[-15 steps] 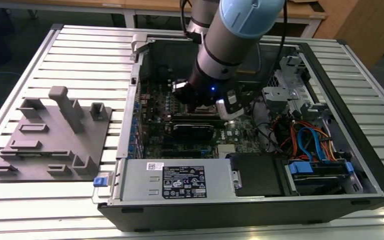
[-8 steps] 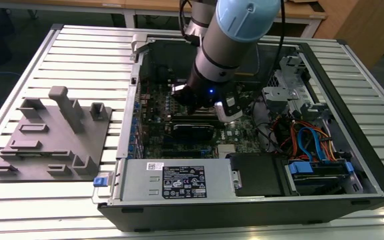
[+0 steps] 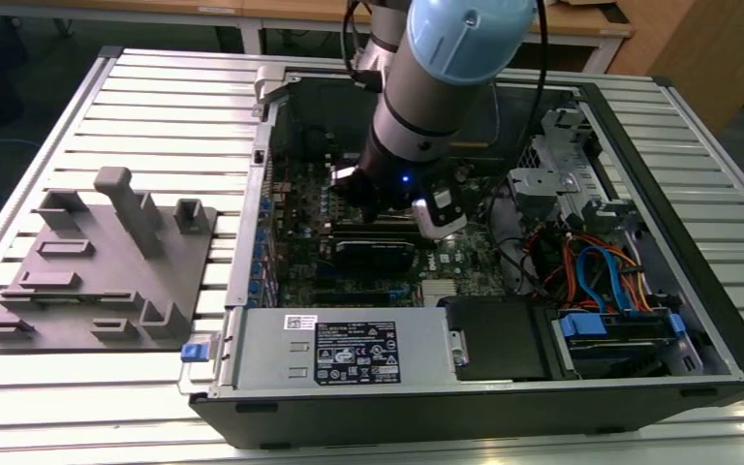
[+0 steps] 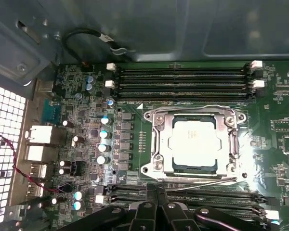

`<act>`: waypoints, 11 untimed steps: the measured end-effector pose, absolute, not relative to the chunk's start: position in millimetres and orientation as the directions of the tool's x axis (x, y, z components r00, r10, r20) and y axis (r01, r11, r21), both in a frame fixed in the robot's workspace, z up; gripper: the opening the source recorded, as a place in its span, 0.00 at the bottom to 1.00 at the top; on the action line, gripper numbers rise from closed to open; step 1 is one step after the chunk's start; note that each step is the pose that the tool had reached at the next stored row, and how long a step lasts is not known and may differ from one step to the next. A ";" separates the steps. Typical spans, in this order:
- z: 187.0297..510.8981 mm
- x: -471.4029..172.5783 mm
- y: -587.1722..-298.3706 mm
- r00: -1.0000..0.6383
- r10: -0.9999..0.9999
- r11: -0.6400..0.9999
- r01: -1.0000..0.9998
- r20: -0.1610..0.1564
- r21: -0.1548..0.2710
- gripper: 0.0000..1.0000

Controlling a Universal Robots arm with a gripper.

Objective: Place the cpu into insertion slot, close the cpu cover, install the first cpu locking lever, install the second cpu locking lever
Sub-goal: 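Install the second cpu locking lever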

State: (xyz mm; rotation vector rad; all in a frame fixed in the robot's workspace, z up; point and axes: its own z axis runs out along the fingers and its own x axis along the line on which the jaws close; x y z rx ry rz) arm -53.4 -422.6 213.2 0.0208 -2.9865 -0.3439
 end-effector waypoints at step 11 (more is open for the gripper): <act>205.8 -63.2 -422.7 -0.993 -0.018 0.969 0.011 0.116 0.247 0.11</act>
